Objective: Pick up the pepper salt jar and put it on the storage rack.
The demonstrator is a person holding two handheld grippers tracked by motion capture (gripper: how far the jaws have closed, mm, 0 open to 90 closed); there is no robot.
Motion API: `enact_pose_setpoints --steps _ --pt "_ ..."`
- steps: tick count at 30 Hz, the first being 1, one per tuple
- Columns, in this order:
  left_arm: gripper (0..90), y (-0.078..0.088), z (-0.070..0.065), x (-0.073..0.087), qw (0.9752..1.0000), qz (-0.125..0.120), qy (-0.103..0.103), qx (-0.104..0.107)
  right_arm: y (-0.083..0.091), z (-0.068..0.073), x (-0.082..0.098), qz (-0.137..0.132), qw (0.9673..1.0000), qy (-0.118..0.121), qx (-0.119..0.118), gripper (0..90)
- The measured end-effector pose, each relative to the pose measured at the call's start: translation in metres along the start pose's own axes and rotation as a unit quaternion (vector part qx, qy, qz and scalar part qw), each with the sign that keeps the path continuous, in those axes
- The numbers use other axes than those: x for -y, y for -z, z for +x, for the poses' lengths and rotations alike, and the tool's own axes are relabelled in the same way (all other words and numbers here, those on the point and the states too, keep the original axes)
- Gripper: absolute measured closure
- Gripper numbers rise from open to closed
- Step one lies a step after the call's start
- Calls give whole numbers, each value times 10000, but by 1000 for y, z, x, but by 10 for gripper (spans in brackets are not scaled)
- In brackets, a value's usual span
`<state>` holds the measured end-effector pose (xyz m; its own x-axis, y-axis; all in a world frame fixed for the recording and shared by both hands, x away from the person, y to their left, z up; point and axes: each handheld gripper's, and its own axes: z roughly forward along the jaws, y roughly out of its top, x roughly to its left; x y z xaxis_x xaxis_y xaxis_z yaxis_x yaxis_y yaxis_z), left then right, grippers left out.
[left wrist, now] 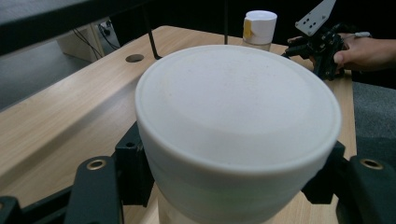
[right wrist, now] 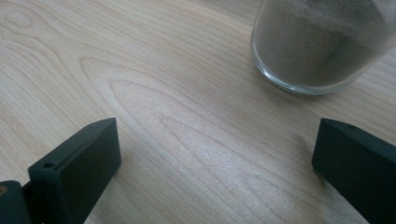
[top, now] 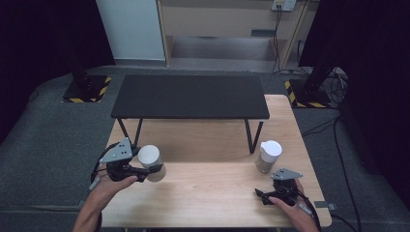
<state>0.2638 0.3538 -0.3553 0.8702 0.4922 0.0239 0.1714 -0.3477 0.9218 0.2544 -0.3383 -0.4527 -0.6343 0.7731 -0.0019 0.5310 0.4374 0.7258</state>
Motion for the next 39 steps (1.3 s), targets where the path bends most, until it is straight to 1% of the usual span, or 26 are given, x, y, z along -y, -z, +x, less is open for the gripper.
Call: enact_pose_setpoints --steps 6,8,12,13,17,21,25,31,35,39 --pt "331 9 3 -11 10000 -8 -2 4 0 0 0 0 10000 1 1 20" --pt "331 11 4 -17 10000 -14 11 -31 0 0 0 0 10000 1 1 20" --pt "331 15 5 -29 10000 5 -63 -47 0 0 0 1 10000 0 1 20" --pt "331 15 5 -29 10000 5 -63 -47 0 0 0 1 10000 0 1 20" --pt "331 18 6 -40 9999 4 -149 2 0 0 0 0 10000 2 0 20" --pt "331 21 7 -48 9999 -33 -142 10 0 0 0 1 10000 2 0 20" --pt "331 25 8 -56 9999 6 -171 -13 0 0 0 1 10000 1 0 20" --pt "331 35 9 -70 9997 13 -238 -42 0 0 0 1 10000 1 0 20" --pt "331 44 9 -77 9997 -87 -232 -67 0 0 0 -6 10000 -1 -4 20" --pt "331 51 9 -86 9995 -118 -269 -78 0 0 0 -6 10000 -1 -4 20"
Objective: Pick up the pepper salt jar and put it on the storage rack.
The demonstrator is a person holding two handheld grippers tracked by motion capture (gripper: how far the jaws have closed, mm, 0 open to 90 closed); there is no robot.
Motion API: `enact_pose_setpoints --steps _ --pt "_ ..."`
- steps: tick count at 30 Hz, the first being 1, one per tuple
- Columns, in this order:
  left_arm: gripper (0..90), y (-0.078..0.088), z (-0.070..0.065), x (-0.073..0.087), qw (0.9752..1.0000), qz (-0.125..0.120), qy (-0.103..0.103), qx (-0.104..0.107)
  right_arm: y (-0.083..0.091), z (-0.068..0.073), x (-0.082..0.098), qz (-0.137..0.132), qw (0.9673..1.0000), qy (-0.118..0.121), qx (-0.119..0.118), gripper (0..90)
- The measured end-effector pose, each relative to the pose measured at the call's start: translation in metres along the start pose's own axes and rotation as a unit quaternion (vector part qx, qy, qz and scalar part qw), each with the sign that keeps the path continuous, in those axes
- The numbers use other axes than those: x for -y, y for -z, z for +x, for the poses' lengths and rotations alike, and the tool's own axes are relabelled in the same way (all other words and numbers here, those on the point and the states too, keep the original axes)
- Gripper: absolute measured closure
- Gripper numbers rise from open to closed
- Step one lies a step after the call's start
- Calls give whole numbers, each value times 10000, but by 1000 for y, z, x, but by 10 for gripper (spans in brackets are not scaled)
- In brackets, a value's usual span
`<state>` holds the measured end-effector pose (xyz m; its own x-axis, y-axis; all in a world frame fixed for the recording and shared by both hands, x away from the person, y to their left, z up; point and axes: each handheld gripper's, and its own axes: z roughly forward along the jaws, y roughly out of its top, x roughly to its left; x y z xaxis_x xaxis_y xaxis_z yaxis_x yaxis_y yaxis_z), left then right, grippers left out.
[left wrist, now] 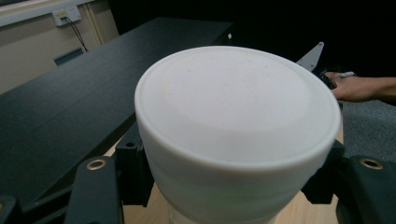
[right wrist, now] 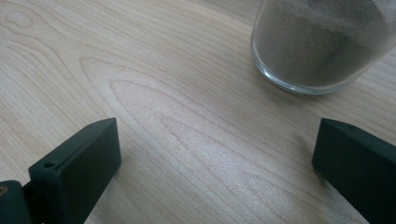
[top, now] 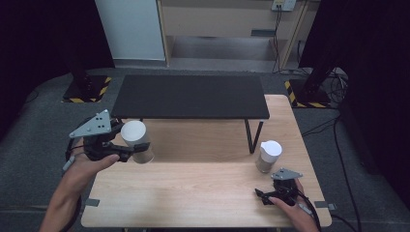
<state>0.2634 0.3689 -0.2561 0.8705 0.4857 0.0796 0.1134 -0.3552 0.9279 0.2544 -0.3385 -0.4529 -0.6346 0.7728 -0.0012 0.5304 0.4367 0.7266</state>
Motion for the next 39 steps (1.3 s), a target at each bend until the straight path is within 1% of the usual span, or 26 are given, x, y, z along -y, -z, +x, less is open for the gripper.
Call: enact_pose_setpoints --steps 3,5,7,10,12,13,15,18,19,24,26,27,29,31,33,34,37,38,39 --pt "331 3 2 -10 10000 -1 -59 44 0 0 0 0 10000 -1 -1 20" --pt "330 6 5 -17 9999 -62 -93 101 0 0 0 0 10000 -1 -1 20" --pt "331 7 7 -23 9998 -86 -112 120 0 0 0 0 10000 0 0 20" --pt "330 6 9 -34 9998 -51 -181 108 0 0 0 0 10000 -1 0 20" --pt "331 5 12 -40 9997 -60 -198 116 0 0 0 0 10000 0 1 20" --pt "331 5 12 -40 9997 -60 -198 116 0 0 0 0 10000 0 1 20" --pt "331 2 17 -48 9997 -50 -205 136 0 0 0 0 10000 0 -5 20" --pt "331 -1 21 -53 9997 -32 -218 138 0 0 0 -1 10000 -1 -4 20" --pt "331 -4 24 -57 9996 -39 -233 136 0 0 0 -1 10000 0 -5 20" --pt "331 -10 33 -69 9995 -55 -278 106 0 0 0 -1 10000 -1 -4 20" --pt "331 -13 39 -72 9995 -91 -270 118 0 0 0 -1 10000 6 -5 20" --pt "331 -13 39 -72 9995 -91 -270 118 0 0 0 -1 10000 5 -5 20" --pt "331 -17 46 -75 9996 -112 -256 105 0 0 0 0 10000 3 -5 20" --pt "331 -20 51 -75 9996 -142 -214 100 0 0 0 1 10000 5 -6 20" --pt "331 -21 54 -75 9996 -138 -204 100 0 0 0 2 10000 4 -7 20" --pt "331 -24 58 -76 9997 -134 -196 101 0 -1 0 -2 10000 11 -7 19" --pt "331 -27 66 -77 9997 -137 -164 102 0 -1 0 7 10000 11 -18 19" --pt "331 -27 66 -77 9997 -137 -164 102 0 -1 0 7 10000 11 -18 19" --pt "331 -29 69 -77 9998 -145 -141 93 0 -1 0 11 10000 13 -21 19"
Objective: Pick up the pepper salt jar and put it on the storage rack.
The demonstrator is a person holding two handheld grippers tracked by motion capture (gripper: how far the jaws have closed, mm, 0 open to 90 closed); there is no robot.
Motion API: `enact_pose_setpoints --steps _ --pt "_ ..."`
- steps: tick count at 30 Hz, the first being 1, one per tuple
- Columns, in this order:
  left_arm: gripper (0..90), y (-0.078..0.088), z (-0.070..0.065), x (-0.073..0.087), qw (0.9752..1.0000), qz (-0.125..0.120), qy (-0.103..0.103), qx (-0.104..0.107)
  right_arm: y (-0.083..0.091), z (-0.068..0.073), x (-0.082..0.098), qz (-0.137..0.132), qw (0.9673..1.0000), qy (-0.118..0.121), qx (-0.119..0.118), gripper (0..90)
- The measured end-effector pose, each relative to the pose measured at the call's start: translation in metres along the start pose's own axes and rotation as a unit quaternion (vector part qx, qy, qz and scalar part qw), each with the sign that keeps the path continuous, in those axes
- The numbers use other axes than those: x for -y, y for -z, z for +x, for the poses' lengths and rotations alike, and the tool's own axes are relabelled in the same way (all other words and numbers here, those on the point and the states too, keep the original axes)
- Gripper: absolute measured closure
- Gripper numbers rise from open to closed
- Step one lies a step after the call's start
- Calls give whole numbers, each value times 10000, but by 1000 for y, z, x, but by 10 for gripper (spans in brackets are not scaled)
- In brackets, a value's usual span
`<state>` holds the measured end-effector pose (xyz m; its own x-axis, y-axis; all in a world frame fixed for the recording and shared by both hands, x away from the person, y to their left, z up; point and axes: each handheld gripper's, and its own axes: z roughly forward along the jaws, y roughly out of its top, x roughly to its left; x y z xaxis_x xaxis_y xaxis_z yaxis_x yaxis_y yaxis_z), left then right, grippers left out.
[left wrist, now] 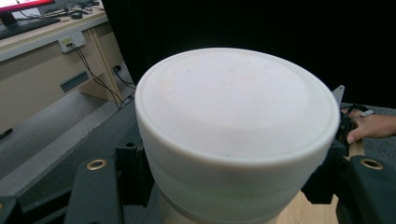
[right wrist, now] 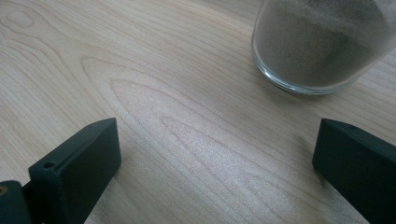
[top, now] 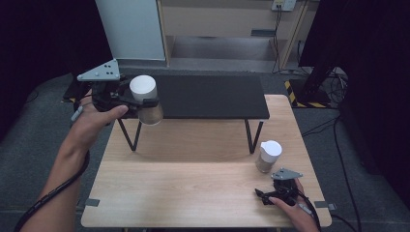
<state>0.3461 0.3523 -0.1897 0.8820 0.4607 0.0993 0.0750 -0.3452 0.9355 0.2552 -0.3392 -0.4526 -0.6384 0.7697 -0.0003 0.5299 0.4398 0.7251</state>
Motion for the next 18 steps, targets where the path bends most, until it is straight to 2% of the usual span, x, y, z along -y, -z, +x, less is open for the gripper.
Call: enact_pose_setpoints --steps 4,5,8,18 --pt "331 -6 14 4 9999 34 80 -85 0 0 0 -9 10000 11 -2 19" --pt "331 -6 14 4 9999 34 80 -85 0 0 0 -9 10000 11 -2 19" --pt "331 -12 26 10 9997 44 220 -130 0 0 0 -6 10000 2 -3 18" --pt "331 -34 48 13 9992 187 301 -166 0 -1 0 -9 10000 15 -13 18"
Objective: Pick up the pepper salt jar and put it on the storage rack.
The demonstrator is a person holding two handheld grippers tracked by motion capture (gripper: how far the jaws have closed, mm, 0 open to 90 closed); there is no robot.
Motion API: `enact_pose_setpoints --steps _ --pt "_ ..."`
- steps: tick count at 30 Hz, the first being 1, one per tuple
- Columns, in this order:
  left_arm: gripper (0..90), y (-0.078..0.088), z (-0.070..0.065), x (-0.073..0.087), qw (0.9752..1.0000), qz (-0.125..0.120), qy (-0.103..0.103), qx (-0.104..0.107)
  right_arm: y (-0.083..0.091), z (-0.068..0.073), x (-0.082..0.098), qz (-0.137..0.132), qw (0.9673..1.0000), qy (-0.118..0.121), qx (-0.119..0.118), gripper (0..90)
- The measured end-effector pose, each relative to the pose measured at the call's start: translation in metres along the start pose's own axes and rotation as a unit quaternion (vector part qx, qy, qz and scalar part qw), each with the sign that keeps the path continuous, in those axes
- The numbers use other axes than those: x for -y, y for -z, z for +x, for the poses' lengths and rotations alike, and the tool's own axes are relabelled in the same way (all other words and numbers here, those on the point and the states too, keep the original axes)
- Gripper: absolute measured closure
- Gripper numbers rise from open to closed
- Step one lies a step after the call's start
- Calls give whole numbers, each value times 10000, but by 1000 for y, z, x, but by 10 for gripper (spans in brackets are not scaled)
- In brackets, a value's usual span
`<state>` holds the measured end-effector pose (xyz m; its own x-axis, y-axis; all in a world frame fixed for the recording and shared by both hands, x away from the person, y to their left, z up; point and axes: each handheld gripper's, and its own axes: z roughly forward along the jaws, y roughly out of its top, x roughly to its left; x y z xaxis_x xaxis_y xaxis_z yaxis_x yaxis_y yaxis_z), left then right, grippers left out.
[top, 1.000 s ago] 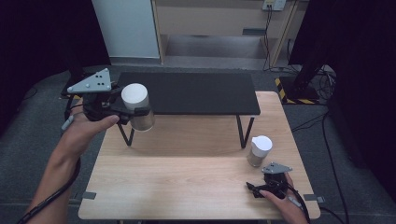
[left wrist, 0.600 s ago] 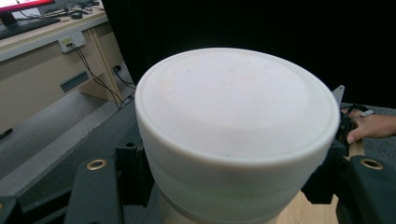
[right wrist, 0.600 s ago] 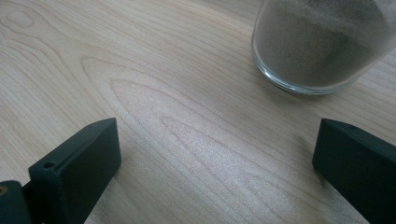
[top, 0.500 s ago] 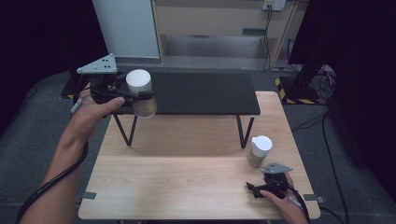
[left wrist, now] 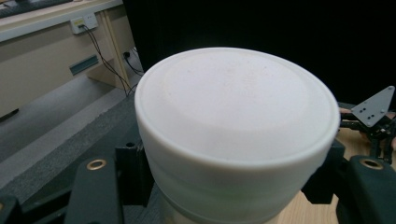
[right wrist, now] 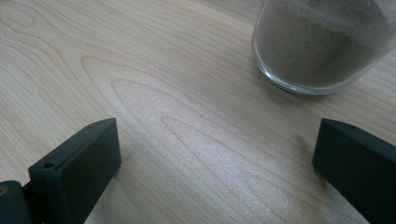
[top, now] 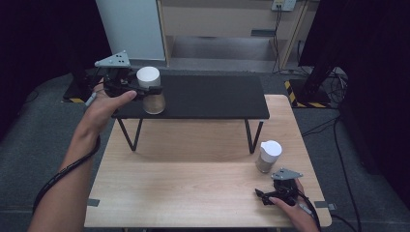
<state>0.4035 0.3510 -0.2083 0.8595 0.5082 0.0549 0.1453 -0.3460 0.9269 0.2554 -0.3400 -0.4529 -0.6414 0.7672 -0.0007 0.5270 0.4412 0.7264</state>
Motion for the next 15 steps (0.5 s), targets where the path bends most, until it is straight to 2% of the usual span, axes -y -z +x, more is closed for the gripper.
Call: enact_pose_setpoints --steps 7,15 --pt "331 -17 12 3 9999 89 98 40 0 0 0 1 10000 0 -6 19" --pt "331 -24 16 -1 9999 93 59 61 0 0 0 0 10000 -2 -6 19"
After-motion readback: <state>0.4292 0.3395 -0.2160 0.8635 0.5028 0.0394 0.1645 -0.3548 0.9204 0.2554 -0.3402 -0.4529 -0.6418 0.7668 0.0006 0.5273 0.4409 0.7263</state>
